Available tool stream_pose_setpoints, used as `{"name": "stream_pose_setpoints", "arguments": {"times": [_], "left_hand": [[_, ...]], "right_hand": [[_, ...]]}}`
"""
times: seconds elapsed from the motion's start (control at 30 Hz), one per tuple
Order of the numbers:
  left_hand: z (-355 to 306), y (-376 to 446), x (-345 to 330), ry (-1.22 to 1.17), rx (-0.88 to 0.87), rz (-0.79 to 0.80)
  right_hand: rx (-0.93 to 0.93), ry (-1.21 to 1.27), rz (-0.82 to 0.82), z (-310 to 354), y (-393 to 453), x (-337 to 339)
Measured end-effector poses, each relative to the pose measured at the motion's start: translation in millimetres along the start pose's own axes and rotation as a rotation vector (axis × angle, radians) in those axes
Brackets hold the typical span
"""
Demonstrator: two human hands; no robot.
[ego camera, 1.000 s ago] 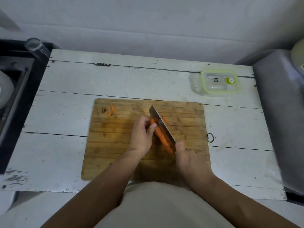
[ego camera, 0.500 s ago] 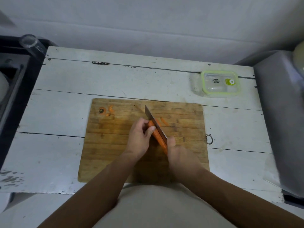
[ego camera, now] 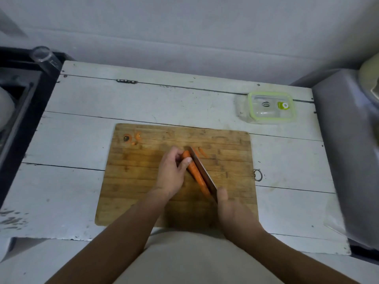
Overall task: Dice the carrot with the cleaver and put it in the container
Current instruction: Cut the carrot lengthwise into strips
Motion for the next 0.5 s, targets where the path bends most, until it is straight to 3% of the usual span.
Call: {"name": "stream_pose_setpoints", "arguments": {"times": [0.2, 0.5], "left_hand": [[-5, -1, 4, -0.035, 0.041, 0.033], [-7, -14, 17, -0.105, 0.219, 0.011]], "right_hand": [[0.061, 0.051, -0.116, 24, 30, 9], [-0.032, 0.221, -0.147, -21, 5, -3]]}}
Point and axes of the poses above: each hand's wrist, its own y-axis towards the middle knuckle, its own x-axis out of the back of the hand, z = x × y, the point moved 3 cm from there along y, towards the middle knuckle, and after that the axes turned 5 degrees about -x, right-handed, at the moved point
